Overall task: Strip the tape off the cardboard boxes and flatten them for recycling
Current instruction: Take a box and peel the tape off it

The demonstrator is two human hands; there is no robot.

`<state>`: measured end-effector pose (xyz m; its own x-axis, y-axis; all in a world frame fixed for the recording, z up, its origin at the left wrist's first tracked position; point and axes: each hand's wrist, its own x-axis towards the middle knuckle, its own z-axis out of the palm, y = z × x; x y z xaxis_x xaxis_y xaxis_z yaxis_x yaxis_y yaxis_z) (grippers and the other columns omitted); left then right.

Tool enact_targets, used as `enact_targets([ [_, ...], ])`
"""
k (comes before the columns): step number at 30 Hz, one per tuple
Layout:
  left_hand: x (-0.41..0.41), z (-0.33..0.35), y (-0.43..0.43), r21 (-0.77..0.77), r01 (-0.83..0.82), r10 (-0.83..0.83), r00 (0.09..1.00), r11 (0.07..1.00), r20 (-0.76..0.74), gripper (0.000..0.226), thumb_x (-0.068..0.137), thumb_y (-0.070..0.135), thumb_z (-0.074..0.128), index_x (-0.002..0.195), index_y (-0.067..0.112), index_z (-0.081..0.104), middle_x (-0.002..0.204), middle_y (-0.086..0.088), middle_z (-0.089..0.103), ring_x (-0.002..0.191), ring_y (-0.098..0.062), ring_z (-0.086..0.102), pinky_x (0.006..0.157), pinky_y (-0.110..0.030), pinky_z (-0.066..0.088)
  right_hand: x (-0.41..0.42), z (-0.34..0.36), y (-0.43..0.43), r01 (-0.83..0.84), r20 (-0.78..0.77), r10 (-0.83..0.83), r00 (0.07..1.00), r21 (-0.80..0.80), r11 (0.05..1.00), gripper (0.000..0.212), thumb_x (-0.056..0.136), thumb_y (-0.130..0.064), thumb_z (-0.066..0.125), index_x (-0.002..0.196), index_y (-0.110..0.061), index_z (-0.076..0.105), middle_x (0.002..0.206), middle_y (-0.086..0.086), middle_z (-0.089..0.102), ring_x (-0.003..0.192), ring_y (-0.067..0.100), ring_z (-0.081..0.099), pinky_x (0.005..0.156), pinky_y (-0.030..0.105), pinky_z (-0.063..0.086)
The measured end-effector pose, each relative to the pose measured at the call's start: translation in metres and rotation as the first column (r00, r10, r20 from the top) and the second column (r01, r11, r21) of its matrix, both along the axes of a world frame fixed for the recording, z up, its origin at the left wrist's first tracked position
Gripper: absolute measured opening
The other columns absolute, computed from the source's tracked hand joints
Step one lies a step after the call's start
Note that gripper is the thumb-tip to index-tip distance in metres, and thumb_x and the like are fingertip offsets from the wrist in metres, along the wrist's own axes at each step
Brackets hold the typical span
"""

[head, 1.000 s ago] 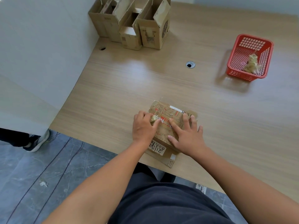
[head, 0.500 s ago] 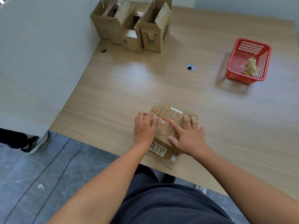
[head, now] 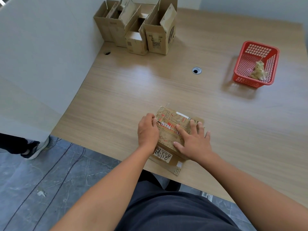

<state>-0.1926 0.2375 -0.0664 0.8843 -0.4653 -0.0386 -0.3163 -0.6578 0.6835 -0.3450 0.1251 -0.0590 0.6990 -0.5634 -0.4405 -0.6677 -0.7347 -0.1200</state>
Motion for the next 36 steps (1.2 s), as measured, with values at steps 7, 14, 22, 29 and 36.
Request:
enact_targets([
  [7,0.009,-0.008,0.007,0.08,0.112,-0.119,0.99,0.99,0.081,0.038,0.101,0.049,0.051,0.114,0.017,0.068,0.125,-0.002,0.046,0.102,-0.018,0.052,0.075,-0.033,0.053,0.007,-0.006,0.01,0.043,0.008,-0.043,0.999,-0.005,0.999,0.09,0.081,-0.091,0.031,0.156,-0.048,0.006,0.167,0.013,-0.015,0.151,0.046,-0.021,0.119,0.071,0.008],
  [14,0.022,-0.011,0.007,-0.004,0.031,-0.031,0.998,1.0,-0.051,0.015,0.095,0.04,0.067,0.106,0.03,0.071,0.093,0.017,0.065,0.086,-0.006,0.061,0.074,-0.025,0.048,0.018,-0.016,0.023,0.119,0.016,-0.118,0.993,-0.018,0.993,0.102,0.068,-0.098,0.016,0.153,-0.04,0.009,0.162,0.019,-0.022,0.145,0.049,-0.032,0.118,0.074,0.003],
  [22,0.045,-0.03,0.033,-0.019,0.024,-0.03,0.927,1.0,-0.374,0.022,0.107,0.032,0.045,0.115,0.027,0.065,0.107,0.01,0.069,0.097,-0.009,0.064,0.074,-0.025,0.049,0.023,-0.017,0.024,0.182,0.032,-0.182,0.983,0.018,0.983,0.092,0.072,-0.097,0.038,0.145,-0.044,0.015,0.163,0.013,-0.02,0.149,0.047,-0.028,0.117,0.074,0.007],
  [29,0.057,-0.024,0.03,-0.231,0.15,-0.253,0.813,0.961,-0.525,0.041,0.103,0.034,0.039,0.134,0.023,0.064,0.129,0.005,0.062,0.12,-0.01,0.058,0.104,-0.043,0.05,0.032,-0.011,0.028,0.264,0.029,-0.265,0.964,0.035,0.964,0.095,0.067,-0.096,0.048,0.142,-0.046,0.017,0.163,0.011,-0.01,0.151,0.044,-0.021,0.119,0.072,0.013],
  [36,0.074,-0.021,0.015,-0.065,0.407,-0.408,0.866,0.911,-0.291,0.052,0.098,0.044,0.06,0.145,0.027,0.047,0.128,0.009,0.048,0.108,-0.008,0.057,0.088,-0.03,0.053,0.043,-0.006,0.04,0.324,0.048,-0.32,0.946,-0.097,0.941,0.103,0.055,-0.104,0.025,0.144,-0.052,0.018,0.157,0.012,0.011,0.149,0.045,0.005,0.116,0.067,0.022],
])
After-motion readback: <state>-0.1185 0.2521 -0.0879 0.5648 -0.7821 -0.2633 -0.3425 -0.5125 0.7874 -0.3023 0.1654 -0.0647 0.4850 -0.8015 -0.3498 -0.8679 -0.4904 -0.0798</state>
